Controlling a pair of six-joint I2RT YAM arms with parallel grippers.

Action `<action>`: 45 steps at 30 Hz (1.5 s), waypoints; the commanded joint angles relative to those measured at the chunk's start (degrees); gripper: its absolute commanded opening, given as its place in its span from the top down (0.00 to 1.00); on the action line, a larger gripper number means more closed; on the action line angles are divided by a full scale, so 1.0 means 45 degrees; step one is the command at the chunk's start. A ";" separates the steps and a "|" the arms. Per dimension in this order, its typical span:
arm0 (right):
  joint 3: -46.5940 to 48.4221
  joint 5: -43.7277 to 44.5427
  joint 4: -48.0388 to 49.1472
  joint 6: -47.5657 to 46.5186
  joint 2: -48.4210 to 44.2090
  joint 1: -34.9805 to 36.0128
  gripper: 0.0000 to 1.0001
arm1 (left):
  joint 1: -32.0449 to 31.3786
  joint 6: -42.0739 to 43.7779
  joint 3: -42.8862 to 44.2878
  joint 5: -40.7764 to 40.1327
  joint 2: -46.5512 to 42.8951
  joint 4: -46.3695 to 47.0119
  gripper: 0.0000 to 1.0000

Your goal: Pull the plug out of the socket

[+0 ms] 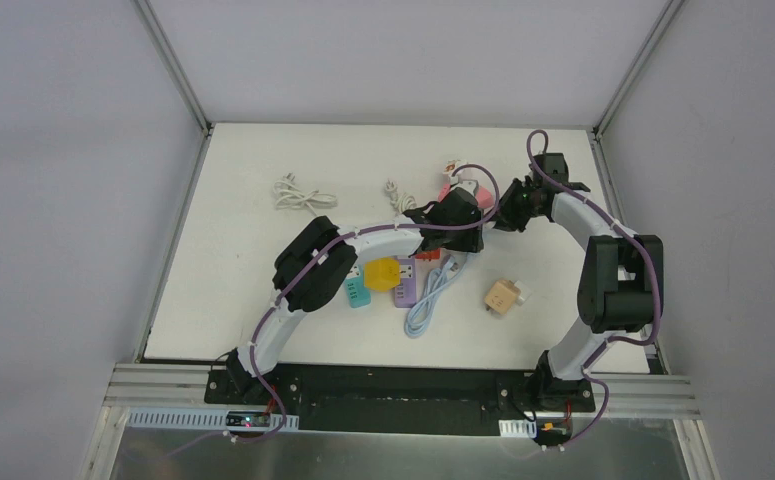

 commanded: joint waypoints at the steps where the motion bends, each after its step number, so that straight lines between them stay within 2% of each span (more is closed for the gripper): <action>1: -0.0138 -0.1031 0.1908 0.0858 -0.0946 -0.0016 1.00 | -0.0006 0.1444 -0.1098 -0.0482 -0.0423 -0.0407 1.00; 6: 0.0042 0.1286 0.0835 0.0244 -0.0220 0.0344 1.00 | -0.0040 0.2439 -0.1644 -0.0469 -0.0675 0.0231 1.00; 9: 0.0468 0.1769 0.0335 0.0243 0.0051 0.0593 1.00 | -0.0118 0.3308 -0.1974 -0.0654 -0.0768 0.0563 1.00; 17: 0.1421 -0.0027 -0.0053 0.0184 0.0293 0.0581 1.00 | -0.0524 0.4591 -0.2978 -0.1428 -0.1004 0.2051 1.00; 24: -0.0487 -0.1936 0.1670 0.0193 -0.1210 -0.0263 1.00 | -0.0508 0.4179 -0.3229 -0.1301 -0.1132 0.2112 1.00; 27: -0.0761 -0.2235 0.2311 0.0513 -0.1148 -0.0277 1.00 | -0.0509 0.3994 -0.3281 -0.1108 -0.1202 0.2166 1.00; 33: 0.0416 -0.0936 0.1767 0.1471 0.0094 0.0111 1.00 | -0.0519 0.3669 -0.2855 -0.0552 -0.1078 0.1516 1.00; 37: 0.0991 -0.0131 0.1116 0.2033 0.0233 0.0143 1.00 | -0.0515 0.3548 -0.2891 -0.0484 -0.1081 0.1492 1.00; 41: 0.1170 -0.0622 0.0866 0.1920 -0.0232 -0.0089 1.00 | -0.0517 0.3301 -0.2664 -0.0509 -0.1074 0.1185 1.00; 45: 0.0110 -0.1049 0.1815 0.1193 -0.1292 -0.0514 1.00 | -0.0505 0.3013 -0.2391 -0.0579 -0.1027 0.0781 1.00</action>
